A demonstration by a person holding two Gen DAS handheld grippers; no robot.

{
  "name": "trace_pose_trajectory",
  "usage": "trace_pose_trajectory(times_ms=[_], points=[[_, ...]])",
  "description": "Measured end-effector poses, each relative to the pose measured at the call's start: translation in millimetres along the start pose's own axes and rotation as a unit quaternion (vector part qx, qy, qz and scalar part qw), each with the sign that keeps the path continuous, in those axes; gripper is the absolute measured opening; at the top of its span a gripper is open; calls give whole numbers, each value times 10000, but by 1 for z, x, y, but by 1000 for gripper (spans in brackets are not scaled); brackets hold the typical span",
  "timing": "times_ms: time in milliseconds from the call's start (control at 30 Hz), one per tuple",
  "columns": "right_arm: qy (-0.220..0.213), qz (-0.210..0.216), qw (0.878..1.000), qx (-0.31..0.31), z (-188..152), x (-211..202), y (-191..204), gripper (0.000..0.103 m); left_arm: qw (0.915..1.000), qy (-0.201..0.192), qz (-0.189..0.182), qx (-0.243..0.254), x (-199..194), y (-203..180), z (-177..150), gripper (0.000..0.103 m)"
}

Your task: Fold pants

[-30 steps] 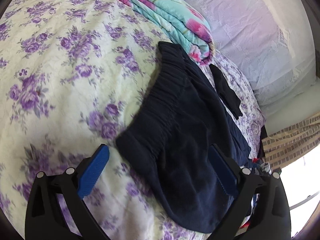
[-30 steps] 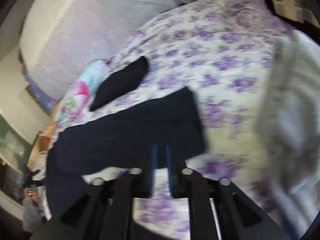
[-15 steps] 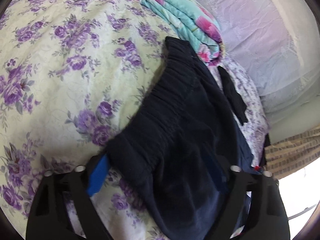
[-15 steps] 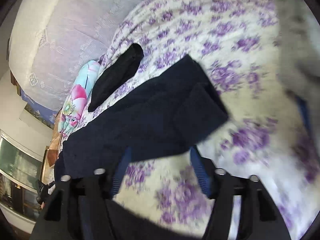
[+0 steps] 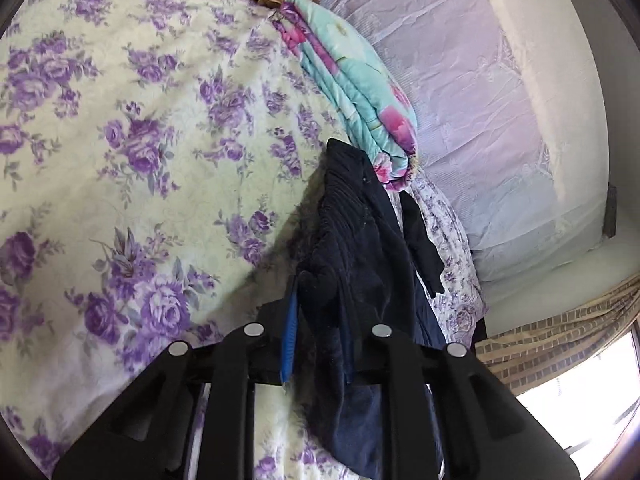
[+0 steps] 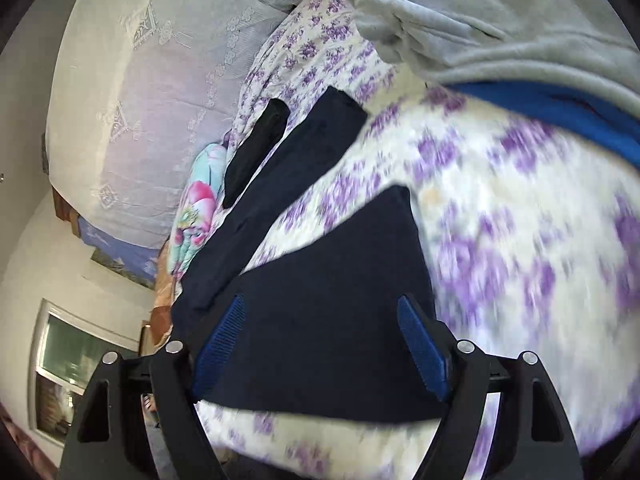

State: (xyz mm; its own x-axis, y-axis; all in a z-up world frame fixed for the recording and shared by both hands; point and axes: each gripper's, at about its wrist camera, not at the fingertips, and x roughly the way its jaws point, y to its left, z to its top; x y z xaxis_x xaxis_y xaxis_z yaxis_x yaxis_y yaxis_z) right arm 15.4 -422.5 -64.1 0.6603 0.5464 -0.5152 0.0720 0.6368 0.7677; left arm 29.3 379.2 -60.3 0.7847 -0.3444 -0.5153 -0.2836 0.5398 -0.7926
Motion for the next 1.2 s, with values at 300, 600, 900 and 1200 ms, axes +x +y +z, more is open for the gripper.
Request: trace_pose_trajectory(times_ms=[300, 600, 900, 1200], points=[[267, 1, 9990, 358, -62, -22, -24, 80, 10000, -1, 62, -75, -1, 5, -6, 17], [-490, 452, 9973, 306, -15, 19, -20, 13, 9994, 28, -168, -316, -15, -1, -2, 16], [-235, -242, 9991, -240, 12, -1, -16, 12, 9992, 235, 56, -307, -33, 10, -38, 16], [-608, -1012, 9923, -378, 1, -26, -26, 47, 9969, -325, 711, -52, -66, 18, -33, 47]])
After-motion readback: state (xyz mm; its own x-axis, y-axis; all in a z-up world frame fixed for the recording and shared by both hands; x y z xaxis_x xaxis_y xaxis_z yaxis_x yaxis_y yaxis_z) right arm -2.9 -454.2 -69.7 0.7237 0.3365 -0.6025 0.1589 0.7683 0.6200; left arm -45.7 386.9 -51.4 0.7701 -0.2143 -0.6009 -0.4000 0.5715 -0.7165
